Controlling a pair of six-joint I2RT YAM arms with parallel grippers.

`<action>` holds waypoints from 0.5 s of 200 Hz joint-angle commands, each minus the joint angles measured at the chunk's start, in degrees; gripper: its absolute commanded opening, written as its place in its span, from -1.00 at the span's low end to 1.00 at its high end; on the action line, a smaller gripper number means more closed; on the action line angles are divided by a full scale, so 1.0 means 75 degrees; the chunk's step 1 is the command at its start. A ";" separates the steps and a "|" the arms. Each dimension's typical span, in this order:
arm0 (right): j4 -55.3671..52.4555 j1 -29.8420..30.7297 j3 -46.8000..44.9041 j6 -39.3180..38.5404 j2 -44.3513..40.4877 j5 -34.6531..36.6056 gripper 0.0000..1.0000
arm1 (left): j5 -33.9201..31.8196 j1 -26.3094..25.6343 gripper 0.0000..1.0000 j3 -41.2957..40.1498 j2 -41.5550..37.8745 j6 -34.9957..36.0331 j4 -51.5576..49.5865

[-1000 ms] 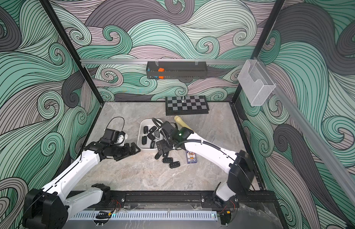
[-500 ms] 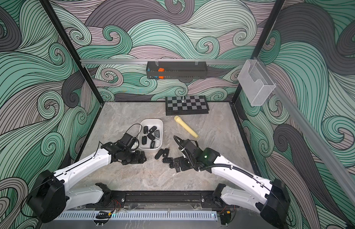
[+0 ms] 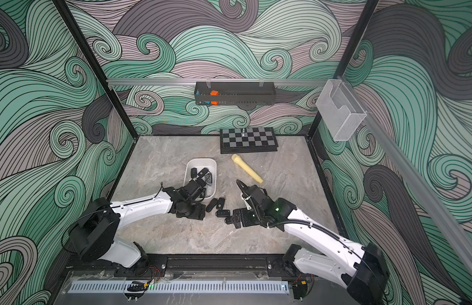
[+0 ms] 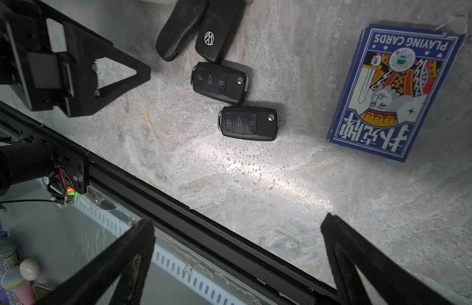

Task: Place the car key into the storage box
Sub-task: Pick up the car key from the center of the board.

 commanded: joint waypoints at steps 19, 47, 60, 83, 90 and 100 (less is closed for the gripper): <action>0.0090 -0.0274 -0.0066 0.0150 -0.0221 -0.0265 0.98 | -0.0262 -0.0330 0.65 0.0741 0.0794 0.0106 0.0113; 0.0092 -0.0394 -0.0127 0.0151 -0.0342 -0.0327 0.98 | -0.0304 -0.0426 0.62 0.1094 0.1232 0.0107 0.0038; 0.0092 -0.0457 -0.0128 0.0119 -0.0366 -0.0349 0.98 | -0.0303 -0.0451 0.61 0.1241 0.1389 0.0114 0.0006; 0.0089 -0.0574 -0.0104 0.0033 -0.0349 -0.0412 0.98 | -0.0327 -0.0497 0.58 0.1467 0.1665 0.0139 0.0005; 0.0090 -0.0612 -0.0087 0.0004 -0.0349 -0.0417 0.98 | -0.0330 -0.0509 0.56 0.1538 0.1740 0.0146 -0.0006; 0.0096 -0.0639 -0.0070 -0.0028 -0.0338 -0.0446 0.98 | -0.0327 -0.0530 0.54 0.1678 0.1882 0.0183 -0.0037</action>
